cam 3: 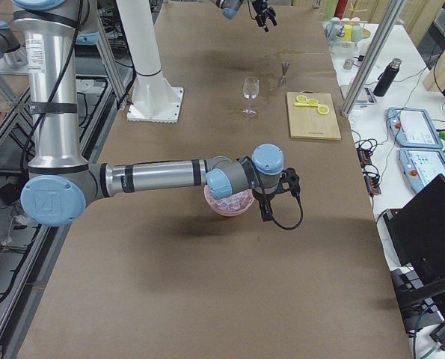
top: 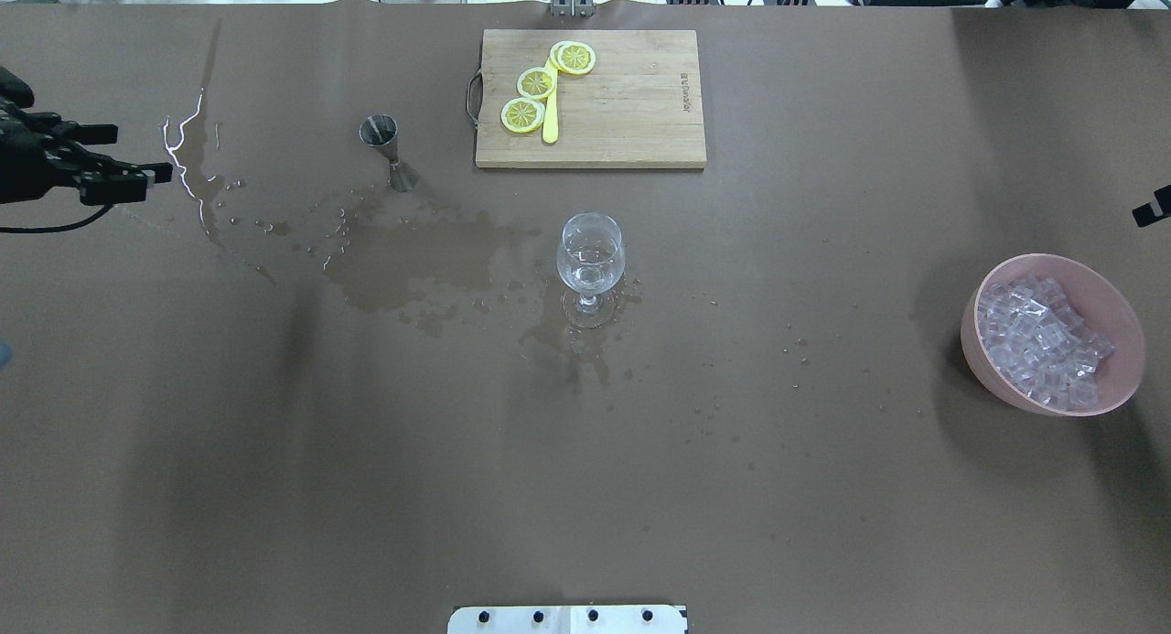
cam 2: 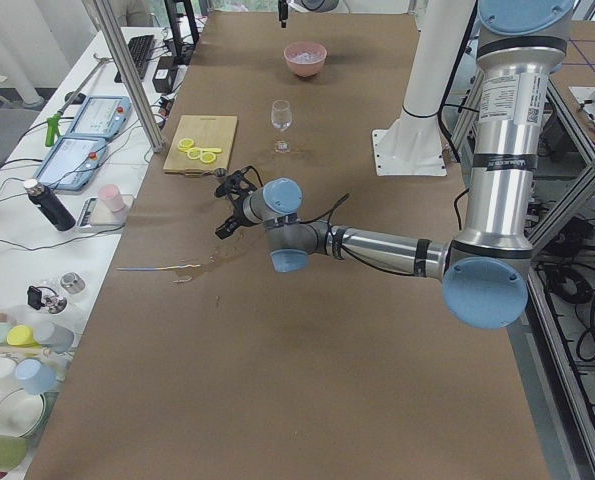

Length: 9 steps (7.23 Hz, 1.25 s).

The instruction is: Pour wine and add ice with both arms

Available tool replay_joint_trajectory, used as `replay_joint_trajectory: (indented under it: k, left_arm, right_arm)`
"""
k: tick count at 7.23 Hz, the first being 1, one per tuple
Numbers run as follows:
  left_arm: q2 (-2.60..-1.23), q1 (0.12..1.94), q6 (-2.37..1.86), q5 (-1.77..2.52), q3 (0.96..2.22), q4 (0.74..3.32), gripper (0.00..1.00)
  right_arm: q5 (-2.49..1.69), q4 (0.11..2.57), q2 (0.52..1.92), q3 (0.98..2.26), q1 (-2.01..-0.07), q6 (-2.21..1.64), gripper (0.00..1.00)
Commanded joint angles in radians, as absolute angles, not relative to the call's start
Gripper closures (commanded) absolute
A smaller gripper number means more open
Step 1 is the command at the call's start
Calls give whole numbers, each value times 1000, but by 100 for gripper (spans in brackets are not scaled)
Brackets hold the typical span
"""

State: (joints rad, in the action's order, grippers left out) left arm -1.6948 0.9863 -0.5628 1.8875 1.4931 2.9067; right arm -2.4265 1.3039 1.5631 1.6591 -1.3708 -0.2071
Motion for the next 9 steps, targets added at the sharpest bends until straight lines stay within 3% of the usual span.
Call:
replay_joint_trajectory:
  k: [1,5,9]
  left_arm:
    - [-1788,794,-575,1624,1434,2956,2]
    - [-1877,626,-575,1347,1343,3094,2]
    - [-1973,606,-581,1221,1273,3089,2]
  right_arm:
    - [-2427,1304,1563,1658,-1367,-206,0]
    - [-2427,1305,1563,1645,-1365,-207,0]
    - [-2427,1304,1562,1646,-1365,-207,0]
